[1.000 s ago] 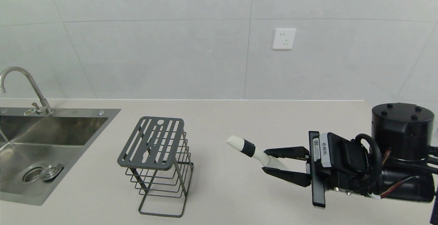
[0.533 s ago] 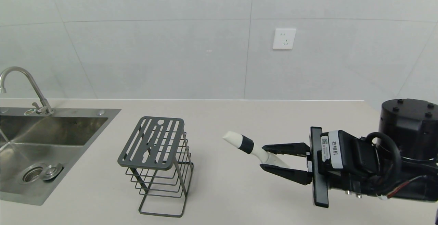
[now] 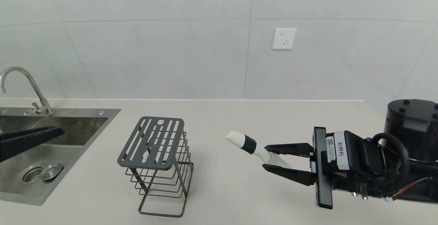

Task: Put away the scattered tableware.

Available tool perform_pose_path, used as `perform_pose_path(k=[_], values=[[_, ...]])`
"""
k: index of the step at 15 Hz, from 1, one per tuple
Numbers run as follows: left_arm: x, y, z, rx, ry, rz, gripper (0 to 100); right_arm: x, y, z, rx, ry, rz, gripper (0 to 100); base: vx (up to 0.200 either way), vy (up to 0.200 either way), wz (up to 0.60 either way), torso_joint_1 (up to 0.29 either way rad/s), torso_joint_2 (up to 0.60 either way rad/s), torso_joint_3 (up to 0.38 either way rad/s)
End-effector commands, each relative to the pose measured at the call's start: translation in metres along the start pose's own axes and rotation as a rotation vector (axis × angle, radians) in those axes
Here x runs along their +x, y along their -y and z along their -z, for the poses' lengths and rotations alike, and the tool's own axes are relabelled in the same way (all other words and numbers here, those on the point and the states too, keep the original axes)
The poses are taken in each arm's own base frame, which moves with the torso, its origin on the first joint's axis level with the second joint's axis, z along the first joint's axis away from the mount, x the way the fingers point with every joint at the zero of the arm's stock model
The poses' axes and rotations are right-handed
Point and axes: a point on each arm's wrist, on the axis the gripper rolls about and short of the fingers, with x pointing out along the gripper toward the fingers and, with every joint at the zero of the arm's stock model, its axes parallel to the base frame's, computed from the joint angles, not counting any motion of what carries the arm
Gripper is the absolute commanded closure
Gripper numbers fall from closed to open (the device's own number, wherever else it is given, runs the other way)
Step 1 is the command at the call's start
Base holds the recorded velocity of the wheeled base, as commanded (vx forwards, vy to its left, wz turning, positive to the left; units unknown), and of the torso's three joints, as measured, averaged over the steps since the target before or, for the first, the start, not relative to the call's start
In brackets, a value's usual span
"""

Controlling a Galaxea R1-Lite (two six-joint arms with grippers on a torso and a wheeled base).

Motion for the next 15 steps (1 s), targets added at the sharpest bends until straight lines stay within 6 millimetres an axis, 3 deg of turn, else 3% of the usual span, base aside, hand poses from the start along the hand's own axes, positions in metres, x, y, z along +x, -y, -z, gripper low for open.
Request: perform_pose_path(k=[1,3,5,9,15], values=[[0.051,-0.035,0.029,-0.027,-0.074,0.173,0,-0.002,0.002,0.000,-0.001,0.001,0.011,100,0.000,0.000,0.00,0.000,0.00,0.000],[0.072,-0.040,0.039,-0.035,-0.066,0.242,0,-0.004,0.003,-0.001,0.011,0.004,0.021,100,0.000,0.000,0.00,0.000,0.00,0.000],[0.102,-0.059,0.061,-0.036,-0.069,0.269,0,-0.004,0.006,-0.004,0.031,0.025,0.043,100,0.000,0.000,0.00,0.000,0.00,0.000],[0.155,-0.061,0.083,-0.016,0.010,0.387,0,-0.004,0.013,-0.007,0.020,0.037,0.067,100,0.000,0.000,0.00,0.000,0.00,0.000],[0.183,-0.068,0.106,-0.132,0.068,0.361,0,0.003,0.026,-0.018,-0.006,0.073,0.096,100,0.000,0.000,0.00,0.000,0.00,0.000]])
